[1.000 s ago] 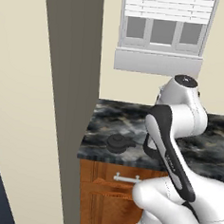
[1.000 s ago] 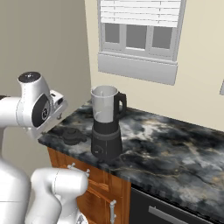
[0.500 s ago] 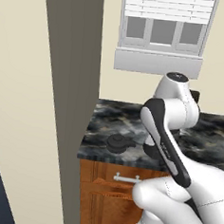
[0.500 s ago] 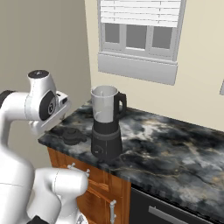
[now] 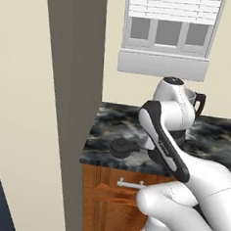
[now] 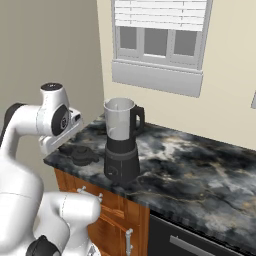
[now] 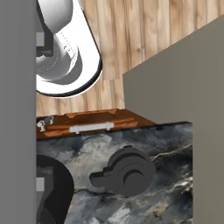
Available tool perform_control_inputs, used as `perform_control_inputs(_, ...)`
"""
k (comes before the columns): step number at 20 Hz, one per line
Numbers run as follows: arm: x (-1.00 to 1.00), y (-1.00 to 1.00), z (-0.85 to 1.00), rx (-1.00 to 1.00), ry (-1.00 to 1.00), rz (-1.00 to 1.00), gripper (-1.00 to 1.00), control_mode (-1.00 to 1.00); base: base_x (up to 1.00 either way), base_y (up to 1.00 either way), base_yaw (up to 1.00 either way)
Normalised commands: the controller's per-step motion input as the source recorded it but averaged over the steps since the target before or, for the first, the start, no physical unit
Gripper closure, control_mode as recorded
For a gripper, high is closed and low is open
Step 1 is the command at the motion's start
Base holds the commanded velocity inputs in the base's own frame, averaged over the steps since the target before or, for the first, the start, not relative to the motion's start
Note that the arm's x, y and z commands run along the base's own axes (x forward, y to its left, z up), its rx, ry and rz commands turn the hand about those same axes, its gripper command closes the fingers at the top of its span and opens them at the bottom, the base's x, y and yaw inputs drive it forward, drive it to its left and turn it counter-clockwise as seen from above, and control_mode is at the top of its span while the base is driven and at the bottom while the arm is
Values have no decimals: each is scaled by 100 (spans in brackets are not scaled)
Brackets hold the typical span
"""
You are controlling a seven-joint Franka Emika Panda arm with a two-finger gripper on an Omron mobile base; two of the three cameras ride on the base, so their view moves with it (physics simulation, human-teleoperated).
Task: Grab the lime and lemon from the fridge, place them in the blender, close the lid, and turn on the blender to create a marinade.
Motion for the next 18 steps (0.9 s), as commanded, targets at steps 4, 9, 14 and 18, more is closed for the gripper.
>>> perform_control_inputs(4, 13, 7, -26, 0, 1, 0, -100, -100, 0, 0, 0)
perform_control_inputs(9, 9, 5, -25, 0, 0, 0, -100, -100, 0, 0, 0)
perform_control_inputs(14, 10, 9, -25, 0, 0, 0, -100, -100, 0, 0, 0)
perform_control_inputs(18, 14, 12, -15, 0, 0, 0, -100, -100, 0, 0, 0)
